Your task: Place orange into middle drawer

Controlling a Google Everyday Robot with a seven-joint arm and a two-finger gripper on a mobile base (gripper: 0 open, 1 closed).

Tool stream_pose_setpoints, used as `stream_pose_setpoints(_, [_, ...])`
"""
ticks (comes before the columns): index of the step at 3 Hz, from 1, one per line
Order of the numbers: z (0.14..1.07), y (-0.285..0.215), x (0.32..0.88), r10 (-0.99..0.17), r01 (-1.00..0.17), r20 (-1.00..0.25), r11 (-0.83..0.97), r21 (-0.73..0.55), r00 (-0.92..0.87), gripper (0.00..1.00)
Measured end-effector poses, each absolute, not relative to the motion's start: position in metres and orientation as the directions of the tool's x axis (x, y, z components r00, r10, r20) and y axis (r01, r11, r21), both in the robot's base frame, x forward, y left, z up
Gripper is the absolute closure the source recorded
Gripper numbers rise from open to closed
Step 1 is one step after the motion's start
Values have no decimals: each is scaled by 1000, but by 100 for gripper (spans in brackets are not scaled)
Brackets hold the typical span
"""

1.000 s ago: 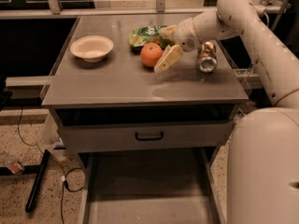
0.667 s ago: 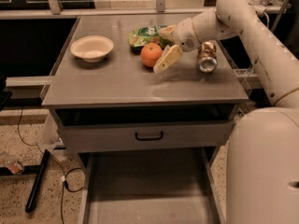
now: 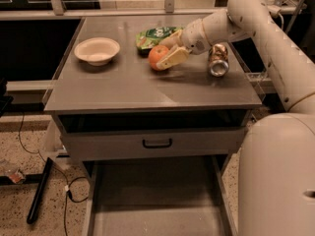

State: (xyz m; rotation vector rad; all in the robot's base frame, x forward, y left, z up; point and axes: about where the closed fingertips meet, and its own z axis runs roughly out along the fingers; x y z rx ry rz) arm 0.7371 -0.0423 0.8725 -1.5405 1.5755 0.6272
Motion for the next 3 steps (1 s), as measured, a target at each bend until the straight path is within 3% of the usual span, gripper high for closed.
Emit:
stream_pose_setpoints(2, [872, -42, 737, -562, -973, -822, 125, -193, 91, 88])
stream_pose_setpoints(3, [873, -42, 737, -562, -973, -822, 125, -193, 91, 100])
